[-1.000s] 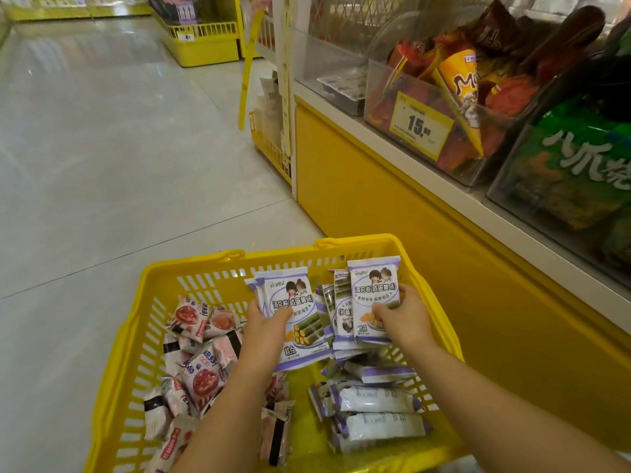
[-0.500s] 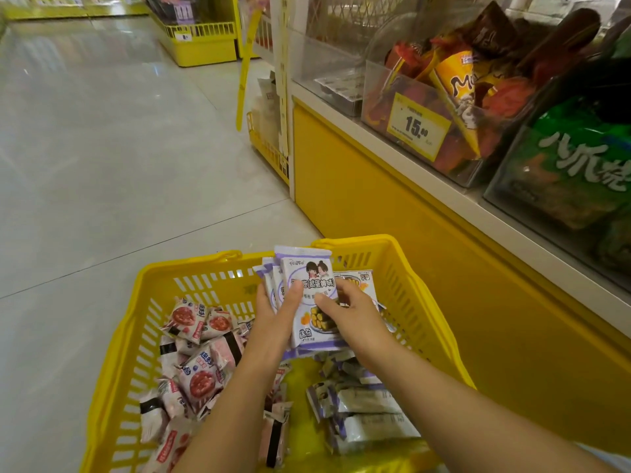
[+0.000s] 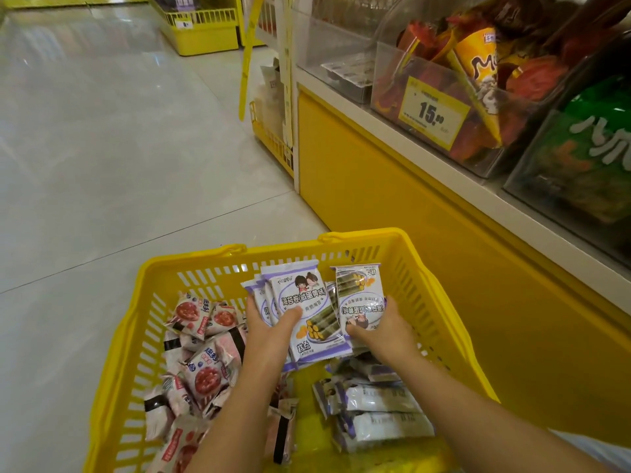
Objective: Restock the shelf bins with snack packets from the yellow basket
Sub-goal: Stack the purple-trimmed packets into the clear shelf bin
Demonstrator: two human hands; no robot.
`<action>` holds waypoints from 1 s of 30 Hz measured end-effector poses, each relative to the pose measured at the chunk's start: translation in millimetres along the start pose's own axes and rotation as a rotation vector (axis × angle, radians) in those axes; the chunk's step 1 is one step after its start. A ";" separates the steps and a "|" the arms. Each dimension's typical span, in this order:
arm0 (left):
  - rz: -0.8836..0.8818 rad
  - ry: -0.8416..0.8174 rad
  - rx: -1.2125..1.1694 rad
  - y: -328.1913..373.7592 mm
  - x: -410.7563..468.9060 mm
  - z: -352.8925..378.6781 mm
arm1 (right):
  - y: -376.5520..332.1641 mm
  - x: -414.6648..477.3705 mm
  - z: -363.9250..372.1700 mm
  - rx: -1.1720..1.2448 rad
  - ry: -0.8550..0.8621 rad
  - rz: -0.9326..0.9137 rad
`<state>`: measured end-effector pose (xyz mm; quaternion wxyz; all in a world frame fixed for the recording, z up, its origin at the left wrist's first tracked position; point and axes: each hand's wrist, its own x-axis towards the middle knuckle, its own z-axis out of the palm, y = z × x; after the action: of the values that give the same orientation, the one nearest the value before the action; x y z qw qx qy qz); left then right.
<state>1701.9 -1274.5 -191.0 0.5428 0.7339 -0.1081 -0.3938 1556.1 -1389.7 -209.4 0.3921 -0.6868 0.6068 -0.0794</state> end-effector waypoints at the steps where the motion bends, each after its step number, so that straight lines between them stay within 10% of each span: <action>1: 0.004 -0.001 0.005 0.0 0.4 0.4 | -0.5 1.8 0.4 0.027 0.004 0.013; 9: 0.094 0.020 -0.004 9.0 -3.4 -1.8 | -4.7 3.1 -25.6 0.173 0.095 0.053; 18: 0.404 0.006 -0.081 84.9 -52.1 9.9 | -68.7 -67.1 -135.3 0.453 0.488 -0.295; 30: 0.893 -0.186 -0.223 213.7 -198.5 45.9 | -119.2 -229.6 -323.3 -0.116 0.555 -0.728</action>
<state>1595.1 -1273.5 84.2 0.7227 0.5143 -0.4185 -0.1951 1401.2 -1332.2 170.4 0.1223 -0.8287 0.4115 -0.3591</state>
